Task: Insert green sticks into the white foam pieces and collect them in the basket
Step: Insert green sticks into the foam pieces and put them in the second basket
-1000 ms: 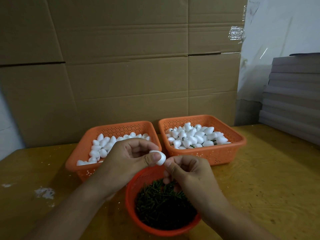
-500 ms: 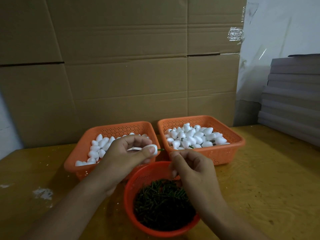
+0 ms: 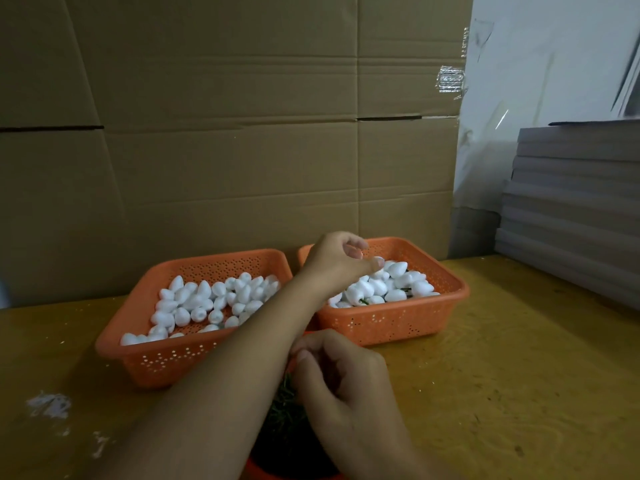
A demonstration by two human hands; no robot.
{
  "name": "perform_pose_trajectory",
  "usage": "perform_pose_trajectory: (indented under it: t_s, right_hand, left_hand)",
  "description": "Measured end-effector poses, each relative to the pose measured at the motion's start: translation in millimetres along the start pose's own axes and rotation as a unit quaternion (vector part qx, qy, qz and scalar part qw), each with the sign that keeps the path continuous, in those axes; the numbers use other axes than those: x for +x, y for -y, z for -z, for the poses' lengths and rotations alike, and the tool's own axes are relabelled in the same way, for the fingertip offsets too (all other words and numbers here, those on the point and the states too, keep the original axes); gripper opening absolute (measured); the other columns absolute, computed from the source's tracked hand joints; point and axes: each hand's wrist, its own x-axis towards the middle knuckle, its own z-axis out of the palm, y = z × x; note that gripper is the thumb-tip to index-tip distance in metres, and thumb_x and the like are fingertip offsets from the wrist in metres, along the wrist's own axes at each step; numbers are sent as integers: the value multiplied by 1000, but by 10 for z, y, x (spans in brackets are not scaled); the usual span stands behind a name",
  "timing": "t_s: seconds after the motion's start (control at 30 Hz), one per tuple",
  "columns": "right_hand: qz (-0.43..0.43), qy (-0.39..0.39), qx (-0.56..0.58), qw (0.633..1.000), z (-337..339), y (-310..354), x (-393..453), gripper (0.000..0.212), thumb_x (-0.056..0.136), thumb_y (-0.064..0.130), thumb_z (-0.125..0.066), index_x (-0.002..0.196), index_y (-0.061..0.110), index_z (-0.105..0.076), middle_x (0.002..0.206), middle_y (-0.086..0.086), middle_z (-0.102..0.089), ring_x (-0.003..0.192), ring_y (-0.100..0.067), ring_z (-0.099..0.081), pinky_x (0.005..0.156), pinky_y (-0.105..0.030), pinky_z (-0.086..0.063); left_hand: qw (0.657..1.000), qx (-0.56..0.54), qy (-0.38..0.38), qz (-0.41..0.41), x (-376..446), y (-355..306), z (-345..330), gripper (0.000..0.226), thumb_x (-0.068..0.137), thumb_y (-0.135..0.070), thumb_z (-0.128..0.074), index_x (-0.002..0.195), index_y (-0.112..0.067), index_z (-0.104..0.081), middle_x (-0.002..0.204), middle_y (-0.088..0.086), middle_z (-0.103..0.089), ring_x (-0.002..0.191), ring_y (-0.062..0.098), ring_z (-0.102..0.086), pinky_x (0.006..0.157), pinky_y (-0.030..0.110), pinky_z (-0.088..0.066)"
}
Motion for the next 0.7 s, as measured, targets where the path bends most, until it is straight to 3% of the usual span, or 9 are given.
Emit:
perform_pose_trajectory:
  t_s: [0.07, 0.17, 0.23, 0.3, 0.4, 0.47, 0.53, 0.63, 0.7]
  right_hand:
    - [-23, -4, -5, 1000, 36, -25, 27, 16, 89, 14, -58, 87, 23, -71, 67, 24, -64, 62, 1, -62, 60, -9, -39]
    - [-46, 12, -33, 998, 59, -36, 55, 13, 89, 21, -58, 88, 24, -70, 65, 22, -63, 61, -1, -61, 58, -13, -39]
    - [-53, 56, -67, 995, 70, -34, 66, 13, 88, 26, -57, 89, 25, -69, 67, 22, -64, 64, 1, -61, 58, -13, -40]
    - [-48, 112, -131, 984, 83, -32, 69, 17, 86, 30, -54, 95, 27, -68, 81, 21, -68, 75, 2, -63, 66, -17, -48]
    - [-42, 192, -199, 960, 104, -50, 74, 19, 85, 30, -53, 99, 28, -65, 98, 16, -69, 90, -2, -63, 81, -30, -53]
    - [-45, 237, -222, 945, 113, -63, 83, 20, 86, 29, -57, 102, 27, -67, 104, 14, -69, 97, -6, -63, 86, -34, -53]
    - [-52, 277, -235, 930, 124, -77, 94, 23, 87, 36, -61, 107, 27, -68, 106, 13, -70, 98, -8, -63, 86, -34, -54]
    - [-73, 342, -248, 904, 144, -94, 98, 32, 87, 46, -66, 114, 30, -67, 104, 13, -70, 91, -4, -65, 78, -25, -55]
    - [-82, 372, -265, 886, 129, -91, 102, 32, 87, 47, -67, 114, 29, -68, 100, 11, -70, 84, -4, -64, 68, -19, -51]
  left_hand:
    - [998, -53, 3, 30, 22, 51, -5, 22, 87, -31, -78, 103, -25, -64, 111, 5, -69, 91, 16, -71, 87, 37, -60]
    - [997, -57, -45, 13, -27, 149, 158, 3, 97, -24, -63, 95, -25, -66, 97, 6, -71, 84, 18, -70, 81, 40, -59]
    - [997, -6, -74, -24, -91, 241, 358, 15, 99, -17, -59, 90, -26, -66, 90, -1, -70, 78, 13, -69, 75, 31, -57]
    - [989, 109, -87, -51, -215, 308, 612, 15, 98, -16, -59, 92, -27, -68, 92, -7, -70, 84, 7, -68, 78, 25, -52]
    - [960, 279, -10, -19, -487, 421, 1046, 14, 97, -33, -60, 87, -34, -70, 96, -20, -70, 104, 4, -64, 88, 25, -45]
    - [927, 363, 87, 26, -673, 474, 1288, 19, 93, -56, -58, 89, -44, -72, 111, -24, -69, 122, 4, -56, 109, 41, -37]
    - [909, 384, 149, 55, -836, 497, 1455, 23, 87, -66, -61, 92, -48, -72, 114, -25, -68, 123, 0, -53, 114, 43, -31]
    - [911, 367, 174, 68, -978, 535, 1579, 18, 85, -56, -67, 95, -42, -74, 98, -18, -70, 103, 5, -58, 93, 25, -40]
    - [916, 367, 154, 55, -1011, 585, 1584, 13, 92, -46, -66, 100, -41, -74, 104, -16, -71, 112, 9, -57, 106, 35, -39]
